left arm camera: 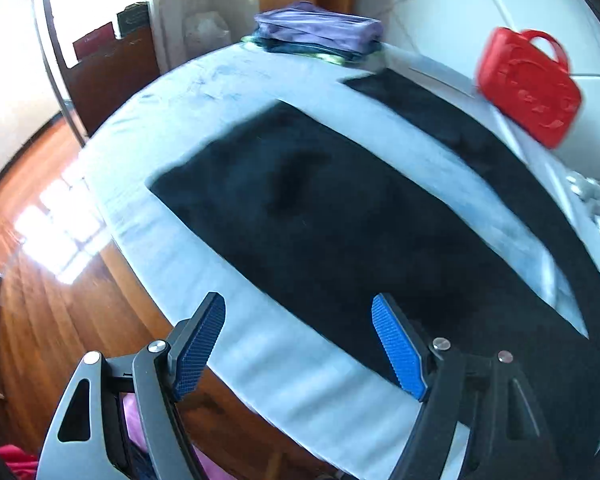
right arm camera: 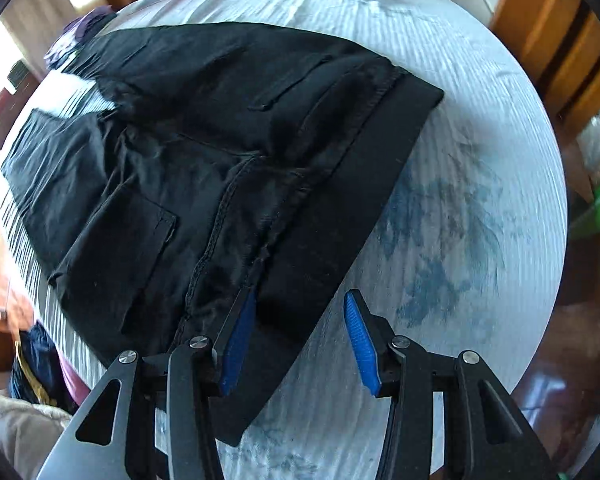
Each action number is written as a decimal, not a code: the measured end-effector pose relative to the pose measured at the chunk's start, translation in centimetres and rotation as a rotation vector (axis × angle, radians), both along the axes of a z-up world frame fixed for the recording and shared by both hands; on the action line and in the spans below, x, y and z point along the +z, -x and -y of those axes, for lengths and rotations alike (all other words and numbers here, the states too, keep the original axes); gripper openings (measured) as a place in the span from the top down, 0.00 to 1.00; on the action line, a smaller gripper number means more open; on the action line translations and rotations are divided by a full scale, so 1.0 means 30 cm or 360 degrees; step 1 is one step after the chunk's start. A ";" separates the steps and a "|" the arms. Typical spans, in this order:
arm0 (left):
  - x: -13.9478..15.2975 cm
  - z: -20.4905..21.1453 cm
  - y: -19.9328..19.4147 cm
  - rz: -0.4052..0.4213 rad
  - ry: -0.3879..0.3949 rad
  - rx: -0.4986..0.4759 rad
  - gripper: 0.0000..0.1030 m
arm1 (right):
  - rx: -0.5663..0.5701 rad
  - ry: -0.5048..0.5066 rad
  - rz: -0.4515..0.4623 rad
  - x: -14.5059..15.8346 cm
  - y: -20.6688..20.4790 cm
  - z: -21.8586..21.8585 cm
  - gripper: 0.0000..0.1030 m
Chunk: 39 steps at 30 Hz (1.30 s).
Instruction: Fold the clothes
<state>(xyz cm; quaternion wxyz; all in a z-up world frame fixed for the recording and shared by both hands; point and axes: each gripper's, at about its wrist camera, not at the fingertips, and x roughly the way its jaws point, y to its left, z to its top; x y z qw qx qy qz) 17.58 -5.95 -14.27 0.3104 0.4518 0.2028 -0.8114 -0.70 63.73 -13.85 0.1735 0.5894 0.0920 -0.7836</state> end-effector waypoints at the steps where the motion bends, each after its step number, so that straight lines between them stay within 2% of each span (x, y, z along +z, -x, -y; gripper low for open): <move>1: -0.013 0.059 0.000 0.0006 -0.0020 0.0027 0.26 | -0.0044 0.0004 0.0013 -0.003 0.000 -0.006 0.55; 5: -0.063 0.215 -0.005 0.0105 -0.0020 -0.0002 0.25 | -0.0225 0.0025 0.0059 -0.008 -0.013 -0.025 0.55; 8: -0.092 0.274 -0.005 0.0182 0.0003 -0.0103 0.25 | -0.0375 0.0042 0.0101 0.001 -0.033 -0.035 0.55; 10: -0.111 0.319 -0.004 0.0206 -0.0008 -0.0156 0.25 | -0.0479 0.0035 0.0068 0.015 -0.054 -0.030 0.55; 15: -0.146 0.429 -0.019 0.0119 -0.0128 -0.0272 0.24 | -0.0799 0.0056 -0.0026 0.044 -0.152 0.027 0.55; 17: -0.144 0.442 -0.016 0.0122 -0.0129 -0.0343 0.24 | -0.0966 0.0055 -0.0065 0.060 -0.207 0.056 0.53; 21: -0.130 0.434 0.011 0.0024 -0.0181 -0.0464 0.24 | -0.1119 -0.0035 -0.0111 0.076 -0.277 0.107 0.52; 24: -0.122 0.417 0.032 -0.0036 -0.0219 -0.0510 0.24 | -0.1241 -0.0032 -0.0166 0.105 -0.328 0.099 0.52; 25: -0.115 0.413 0.036 -0.0060 -0.0234 -0.0519 0.29 | -0.1283 -0.0008 -0.0187 0.118 -0.348 0.095 0.52; 26: -0.108 0.411 0.043 -0.0065 -0.0236 -0.0528 0.45 | -0.1325 0.0015 -0.0208 0.131 -0.369 0.090 0.51; 27: -0.101 0.410 0.051 -0.0061 -0.0233 -0.0536 0.57 | -0.1351 0.0041 -0.0231 0.143 -0.386 0.082 0.51; 28: -0.094 0.409 0.059 -0.0057 -0.0231 -0.0544 0.78 | -0.1386 0.0069 -0.0250 0.152 -0.397 0.074 0.50; 30: -0.085 0.416 0.074 -0.0051 -0.0254 -0.0561 0.82 | -0.1441 0.0175 -0.0281 0.162 -0.409 0.056 0.45; 31: -0.083 0.416 0.088 -0.0015 -0.0241 -0.0572 0.85 | -0.1445 0.0182 -0.0298 0.164 -0.412 0.048 0.44; 35: -0.064 0.397 0.112 0.0093 -0.0168 -0.0623 0.88 | -0.1421 0.0253 -0.0302 0.153 -0.416 0.029 0.41; 39: -0.036 0.396 0.123 0.0150 -0.0083 -0.0591 0.91 | -0.1276 0.0228 -0.0260 0.106 -0.383 0.028 0.40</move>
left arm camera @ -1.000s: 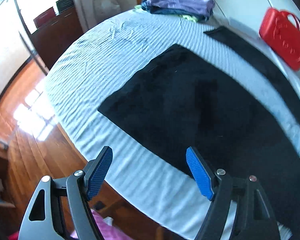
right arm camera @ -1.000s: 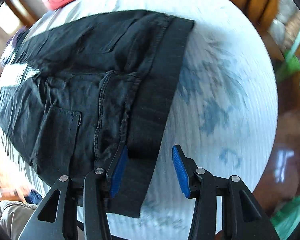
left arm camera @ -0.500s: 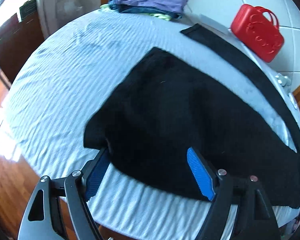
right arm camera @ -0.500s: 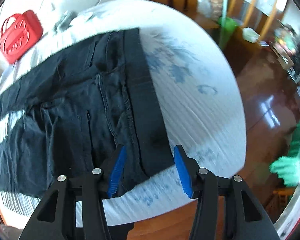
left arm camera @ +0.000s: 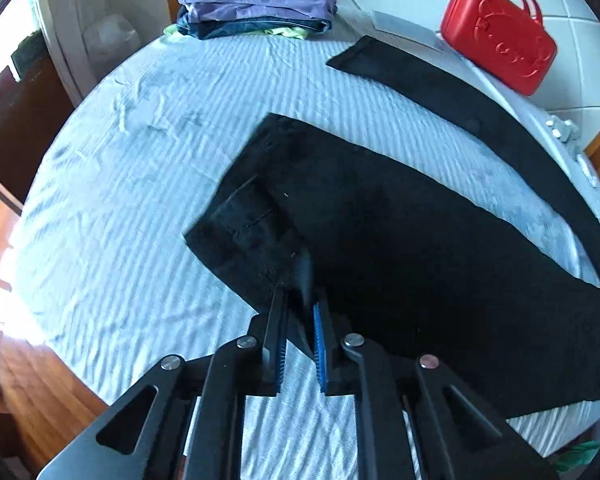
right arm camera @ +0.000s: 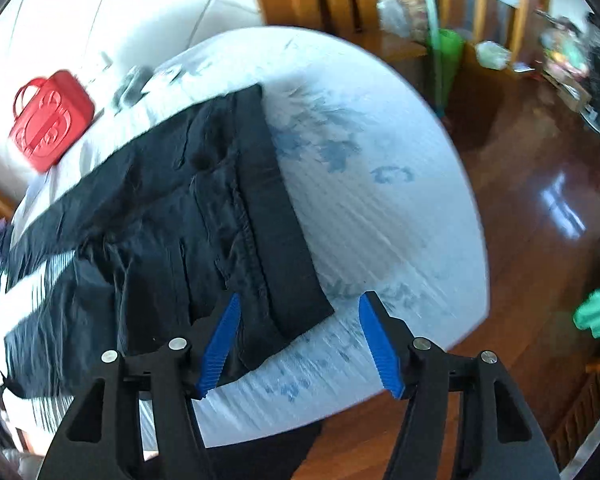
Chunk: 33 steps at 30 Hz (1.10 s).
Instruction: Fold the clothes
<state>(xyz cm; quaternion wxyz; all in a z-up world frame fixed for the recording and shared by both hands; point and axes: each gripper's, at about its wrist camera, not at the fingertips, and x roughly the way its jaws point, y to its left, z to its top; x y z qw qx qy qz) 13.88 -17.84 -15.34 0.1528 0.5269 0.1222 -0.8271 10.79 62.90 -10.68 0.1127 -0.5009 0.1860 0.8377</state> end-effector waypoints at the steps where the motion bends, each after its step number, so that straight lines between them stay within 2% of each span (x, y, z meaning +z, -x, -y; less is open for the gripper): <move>1: 0.005 0.004 0.000 0.0007 -0.0002 0.0014 0.91 | 0.0016 0.0018 0.0019 -0.019 0.011 -0.008 0.40; 3: 0.011 0.010 -0.002 0.0021 -0.0017 0.0034 0.91 | 0.0031 0.0025 0.0082 -0.057 0.030 -0.019 0.38; 6: 0.023 0.004 0.002 0.0030 -0.0014 0.0032 0.94 | 0.0034 0.0130 0.0090 -0.104 0.026 -0.009 0.38; 7: 0.029 -0.003 0.010 0.0024 -0.0013 0.0030 0.95 | 0.0034 0.0175 0.0091 -0.121 0.026 -0.001 0.41; 8: 0.034 -0.011 0.017 0.0019 -0.0012 0.0028 0.96 | 0.0031 0.0156 0.0102 -0.128 0.031 0.013 0.47; 9: 0.041 -0.006 0.033 -0.0001 -0.0029 0.0037 0.96 | 0.0026 0.0104 0.0098 -0.122 0.037 0.027 0.68; 10: 0.049 0.004 0.052 -0.0029 -0.0054 0.0052 0.97 | -0.0012 0.0103 0.0100 -0.120 0.045 0.032 0.69; 12: 0.096 0.018 0.063 -0.0088 -0.0053 0.0076 0.97 | -0.0142 0.0198 0.0006 -0.093 0.036 0.014 0.86; 14: 0.143 0.032 0.077 -0.0135 -0.0076 0.0066 0.97 | -0.0223 0.0335 -0.0094 -0.057 0.021 -0.008 0.91; 15: 0.167 0.037 0.089 -0.0155 -0.0086 0.0047 0.97 | -0.0243 0.0382 -0.0124 -0.033 0.021 -0.009 0.91; 19: 0.250 0.052 0.166 -0.0213 -0.0140 -0.0025 0.97 | -0.0259 0.0335 -0.0151 0.044 0.041 0.026 0.92; 24: 0.367 0.046 0.344 -0.0259 -0.0134 -0.0130 0.97 | -0.0289 0.0303 -0.0260 0.183 0.095 0.036 0.92; 28: 0.399 0.035 0.571 -0.0258 -0.0023 -0.0197 0.97 | -0.0248 0.0280 -0.0302 0.287 0.258 0.023 0.92; 30: 0.398 0.014 0.688 -0.0244 0.0076 -0.0231 0.97 | -0.0209 0.0261 -0.0307 0.324 0.369 0.019 0.92; 33: 0.361 -0.005 0.863 -0.0213 0.0144 -0.0243 0.97 | -0.0122 0.0216 -0.0282 0.335 0.571 0.026 0.92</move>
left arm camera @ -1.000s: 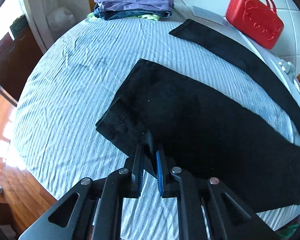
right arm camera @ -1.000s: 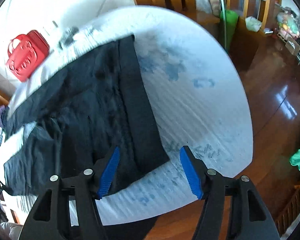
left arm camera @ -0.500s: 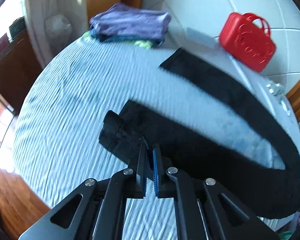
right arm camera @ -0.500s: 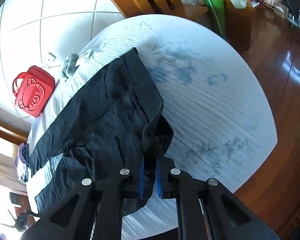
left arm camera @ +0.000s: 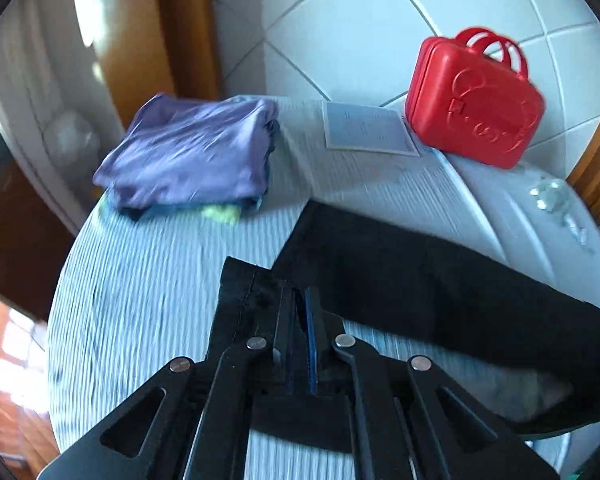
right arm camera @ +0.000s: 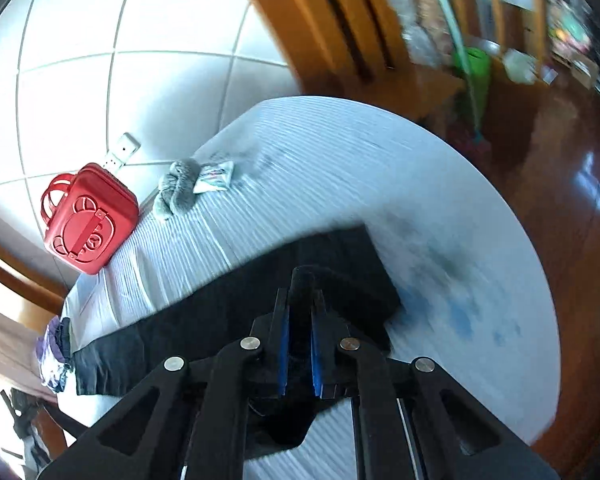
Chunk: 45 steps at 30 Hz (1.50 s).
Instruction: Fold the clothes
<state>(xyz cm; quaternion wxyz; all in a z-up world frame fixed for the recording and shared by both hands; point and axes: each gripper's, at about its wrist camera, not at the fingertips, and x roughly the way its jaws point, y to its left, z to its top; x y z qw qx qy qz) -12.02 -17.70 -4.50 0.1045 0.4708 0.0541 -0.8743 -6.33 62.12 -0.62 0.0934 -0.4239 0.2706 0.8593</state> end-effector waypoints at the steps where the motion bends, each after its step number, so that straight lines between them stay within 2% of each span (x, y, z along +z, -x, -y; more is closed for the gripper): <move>1: -0.020 -0.002 0.060 0.0008 0.0012 0.0008 0.97 | 0.0020 -0.0009 0.0015 -0.010 0.067 0.000 0.92; 6: -0.136 -0.018 0.326 0.0076 0.0107 0.0046 0.97 | 0.0059 -0.0010 0.0136 -0.113 0.320 -0.023 0.92; 11: -0.196 -0.020 0.484 0.0113 0.0189 0.0013 0.97 | 0.0035 -0.0053 0.0312 -0.266 0.439 -0.025 0.89; 13: -0.213 -0.033 0.485 0.0102 0.0187 -0.0053 0.96 | 0.0006 -0.0147 0.0364 -0.292 0.448 -0.011 0.82; 15: -0.230 -0.055 0.466 0.0097 0.0212 -0.0142 0.93 | -0.0047 -0.0298 0.0395 -0.287 0.440 0.005 0.52; 17: -0.244 -0.074 0.434 0.0102 0.0241 -0.0224 0.80 | -0.0074 -0.0419 0.0392 -0.253 0.405 0.023 0.39; 19: -0.257 -0.088 0.407 0.0108 0.0272 -0.0298 0.68 | -0.0078 -0.0439 0.0387 -0.230 0.361 0.039 0.39; 20: -0.266 -0.091 0.395 0.0115 0.0284 -0.0330 0.66 | -0.0077 -0.0442 0.0381 -0.219 0.337 0.049 0.39; 23: -0.292 -0.068 0.369 0.0138 0.0278 -0.0404 0.66 | -0.0093 -0.0435 0.0392 -0.211 0.270 0.072 0.38; 27: -0.305 0.011 0.348 0.0139 0.0209 -0.0461 0.63 | -0.0070 -0.0434 0.0448 -0.219 0.196 0.119 0.38; 29: -0.319 0.032 0.346 0.0165 0.0242 -0.0490 0.60 | -0.0039 -0.0469 0.0453 -0.223 0.162 0.151 0.38; 31: -0.349 0.053 0.354 0.0204 0.0278 -0.0493 0.59 | -0.0031 -0.0470 0.0459 -0.225 0.136 0.163 0.38; 41: -0.432 0.073 0.466 0.0218 0.0158 -0.0529 0.60 | -0.0126 -0.0429 0.0504 -0.231 0.034 0.191 0.38; 42: -0.431 0.069 0.467 0.0222 0.0156 -0.0531 0.61 | -0.0135 -0.0429 0.0502 -0.231 0.026 0.189 0.38; 43: -0.428 0.064 0.463 0.0225 0.0158 -0.0536 0.68 | -0.0145 -0.0434 0.0499 -0.227 0.021 0.186 0.38; 45: -0.427 0.052 0.457 0.0226 0.0190 -0.0526 0.69 | -0.0162 -0.0445 0.0487 -0.220 0.018 0.181 0.36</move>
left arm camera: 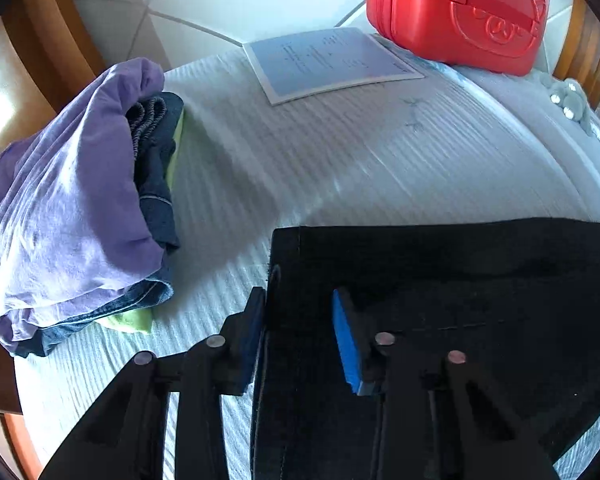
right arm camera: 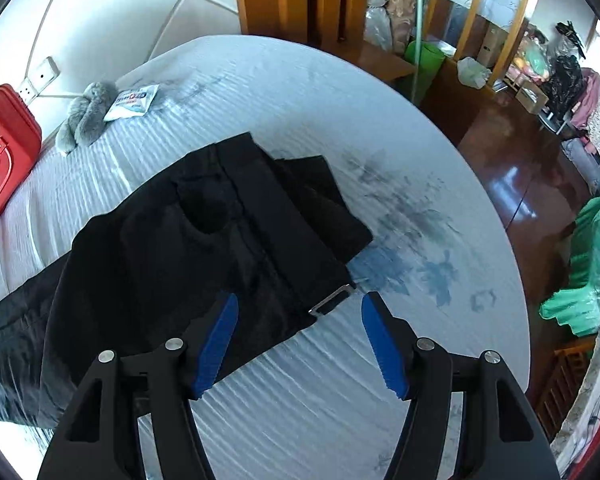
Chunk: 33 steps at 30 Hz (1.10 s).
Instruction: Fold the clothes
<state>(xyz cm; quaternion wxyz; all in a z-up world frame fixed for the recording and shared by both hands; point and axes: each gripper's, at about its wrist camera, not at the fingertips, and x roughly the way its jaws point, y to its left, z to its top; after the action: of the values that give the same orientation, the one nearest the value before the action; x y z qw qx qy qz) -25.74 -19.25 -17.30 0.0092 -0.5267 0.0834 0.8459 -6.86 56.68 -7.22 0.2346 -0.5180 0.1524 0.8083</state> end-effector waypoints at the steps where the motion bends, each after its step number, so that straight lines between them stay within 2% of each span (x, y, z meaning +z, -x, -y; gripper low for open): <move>1: 0.000 -0.002 0.000 0.0002 0.0004 0.0006 0.72 | 0.0001 -0.0005 -0.0022 0.004 0.005 -0.007 0.34; 3: 0.002 -0.013 0.006 0.0015 0.0035 0.0004 0.73 | 0.0002 -0.0014 -0.0068 0.013 0.014 -0.020 0.24; 6: 0.003 -0.041 0.001 0.0010 0.0125 0.0004 0.78 | 0.0021 0.0002 -0.0093 0.010 0.056 -0.063 0.24; 9: 0.004 -0.064 -0.003 0.0002 0.0195 0.0020 0.81 | 0.0134 -0.0017 -0.0069 -0.010 0.134 -0.094 0.25; 10: 0.005 -0.063 -0.001 0.0001 0.0190 0.0042 0.82 | 0.0192 -0.0034 -0.0047 -0.019 0.166 -0.098 0.28; 12: 0.006 -0.061 0.002 0.0001 0.0177 0.0090 0.82 | 0.0281 -0.0031 -0.0007 -0.042 0.220 -0.100 0.41; 14: 0.006 -0.061 0.005 0.0004 0.0173 0.0120 0.82 | 0.0348 -0.0016 0.0037 -0.075 0.280 -0.114 0.43; 18: 0.003 -0.062 0.011 0.0012 0.0165 0.0150 0.82 | 0.0424 0.0094 0.0001 -0.110 0.352 -0.130 0.45; 22: 0.001 -0.027 0.017 0.0028 0.0048 0.0189 0.82 | 0.0521 0.0202 0.0007 -0.145 0.397 -0.126 0.47; 26: 0.002 0.008 0.017 0.0028 -0.0049 0.0234 0.81 | 0.0549 0.0216 0.0099 -0.202 0.431 -0.130 0.52; 28: 0.002 -0.001 0.020 0.0035 -0.0028 0.0226 0.81 | 0.0570 0.0198 0.0125 -0.207 0.436 -0.122 0.52; 33: 0.004 -0.027 0.023 0.0026 0.0069 0.0199 0.81 | 0.0540 0.0320 0.0086 -0.199 0.456 -0.174 0.53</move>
<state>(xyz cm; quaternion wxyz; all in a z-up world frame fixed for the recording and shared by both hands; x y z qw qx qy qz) -26.44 -18.45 -17.18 -0.0545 -0.5378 0.0686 0.8385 -20.56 61.90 -13.20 0.0459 -0.5786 0.1366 0.8028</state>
